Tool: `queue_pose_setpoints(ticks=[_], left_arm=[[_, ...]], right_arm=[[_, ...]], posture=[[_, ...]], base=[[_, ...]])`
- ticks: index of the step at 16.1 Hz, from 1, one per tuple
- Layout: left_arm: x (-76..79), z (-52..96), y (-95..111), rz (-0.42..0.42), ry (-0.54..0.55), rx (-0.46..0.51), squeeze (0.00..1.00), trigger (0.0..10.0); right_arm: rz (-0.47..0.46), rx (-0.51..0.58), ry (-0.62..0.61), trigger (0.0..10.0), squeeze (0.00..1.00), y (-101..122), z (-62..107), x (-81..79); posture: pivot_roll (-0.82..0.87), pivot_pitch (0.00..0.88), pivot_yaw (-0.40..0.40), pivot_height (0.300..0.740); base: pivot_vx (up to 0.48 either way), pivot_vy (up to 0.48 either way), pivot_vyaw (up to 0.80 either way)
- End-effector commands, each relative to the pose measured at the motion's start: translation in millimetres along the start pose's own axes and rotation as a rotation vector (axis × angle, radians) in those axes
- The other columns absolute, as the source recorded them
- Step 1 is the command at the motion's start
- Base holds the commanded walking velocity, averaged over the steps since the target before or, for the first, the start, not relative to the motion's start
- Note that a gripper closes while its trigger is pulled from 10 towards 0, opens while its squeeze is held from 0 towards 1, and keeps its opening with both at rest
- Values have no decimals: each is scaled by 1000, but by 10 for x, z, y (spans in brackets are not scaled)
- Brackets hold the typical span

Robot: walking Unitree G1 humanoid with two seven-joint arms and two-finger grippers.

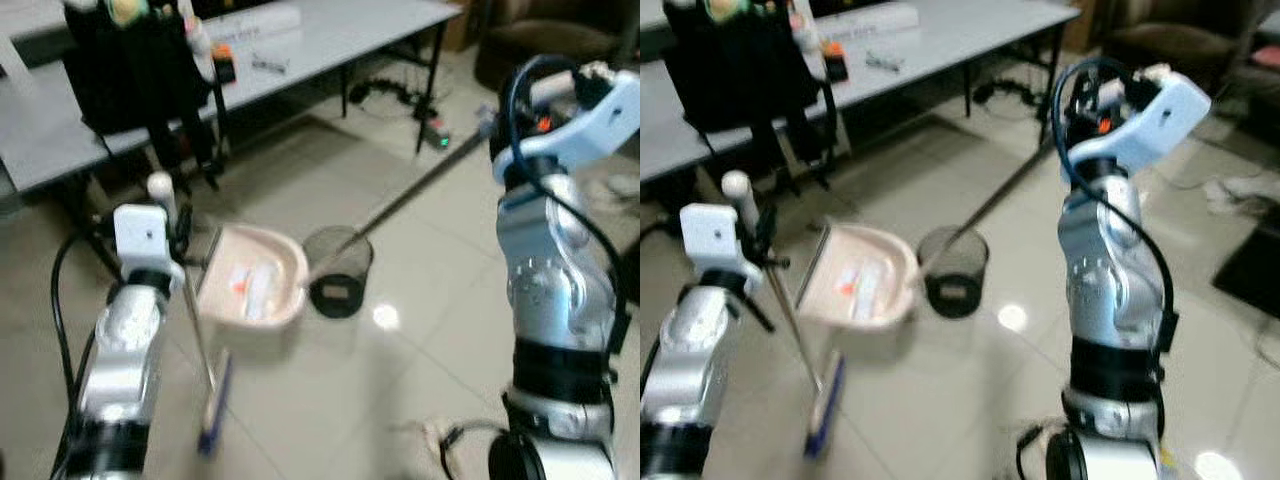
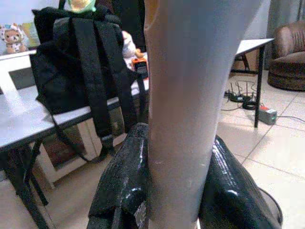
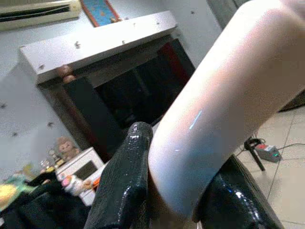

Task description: Sweep floor

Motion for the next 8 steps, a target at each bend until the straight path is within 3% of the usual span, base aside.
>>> queue_pose_setpoints(ticks=[1,5,8], left_arm=[[117,-40,112,11,-33,48,0,10000],[147,-24,72,20,-35,39,0,10000],[144,-21,61,23,-36,37,0,10000]], right_arm=[[7,68,-28,10000,0,177,-11,100],[4,70,-26,10000,0,188,-14,117],[-2,75,-37,10000,0,188,-15,135]], posture=[[-104,0,73,740],[-103,0,68,740],[-102,0,66,740]], base=[[469,0,0],[472,0,-725],[470,0,0]])
Point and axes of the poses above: a point about 5 cm out from each wrist's last joint towards the gripper, its own z axis pointing back from the gripper into the wrist, its own y axis along the axis of the wrist's last joint, x = y × z, the point moved 3 cm from there along -z, pointing out of the wrist towards the gripper, and after that the axes turned 8 degrees about z, right-handed, at the moved point
